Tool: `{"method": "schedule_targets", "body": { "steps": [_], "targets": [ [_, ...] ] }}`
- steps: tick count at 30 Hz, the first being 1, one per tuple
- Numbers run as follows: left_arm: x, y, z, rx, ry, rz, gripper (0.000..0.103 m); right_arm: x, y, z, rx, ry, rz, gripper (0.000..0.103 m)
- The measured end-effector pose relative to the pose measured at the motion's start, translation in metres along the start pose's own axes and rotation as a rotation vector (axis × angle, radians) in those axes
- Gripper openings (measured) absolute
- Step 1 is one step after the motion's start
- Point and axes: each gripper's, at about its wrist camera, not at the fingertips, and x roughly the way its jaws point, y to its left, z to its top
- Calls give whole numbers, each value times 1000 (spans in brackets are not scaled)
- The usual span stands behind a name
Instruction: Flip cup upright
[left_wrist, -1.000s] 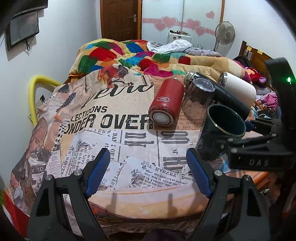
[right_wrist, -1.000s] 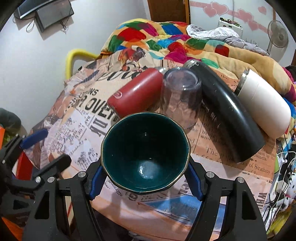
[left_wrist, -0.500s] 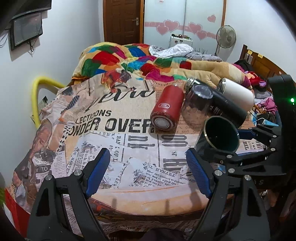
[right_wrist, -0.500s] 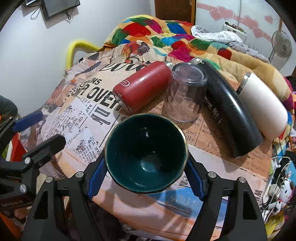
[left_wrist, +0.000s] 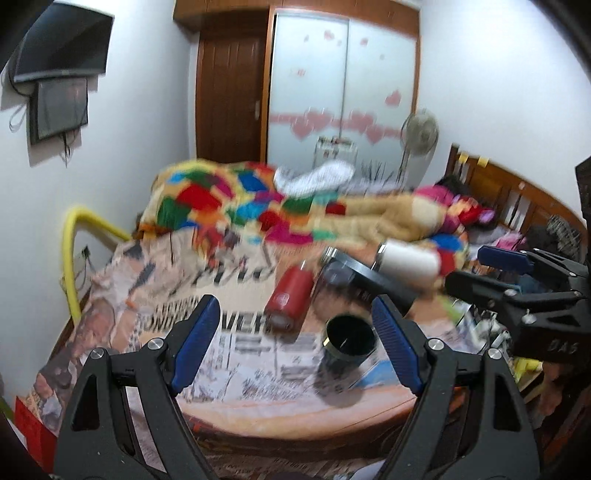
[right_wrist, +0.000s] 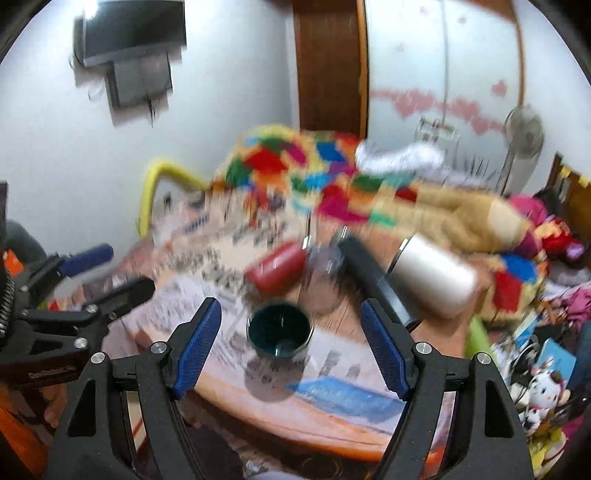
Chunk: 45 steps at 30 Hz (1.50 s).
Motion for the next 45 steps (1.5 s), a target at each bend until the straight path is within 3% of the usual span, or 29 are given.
{"method": "schedule_targets", "body": {
  "steps": [9,16,20,22,27,45],
  "targets": [
    [-101,-30,26,26,-280,-20,86,-114,13,16,15,-340,-14,75],
    [-141,-38,20,19,-397,3,91,-148,30,6,9,-475,-39,77],
    [-151,-39,15,22,-423,18,98,-151,30,-1,20,-488,-56,82],
    [-152,-40,13,24,-428,35,102,-150,31,-3,20,-484,-67,91],
    [-155,-41,8,24,-430,49,103,-152,32,-9,27,-486,-77,102],
    [-150,-40,3,11,-414,58,103,-161,30,-18,26,-478,-87,103]
  ]
}}
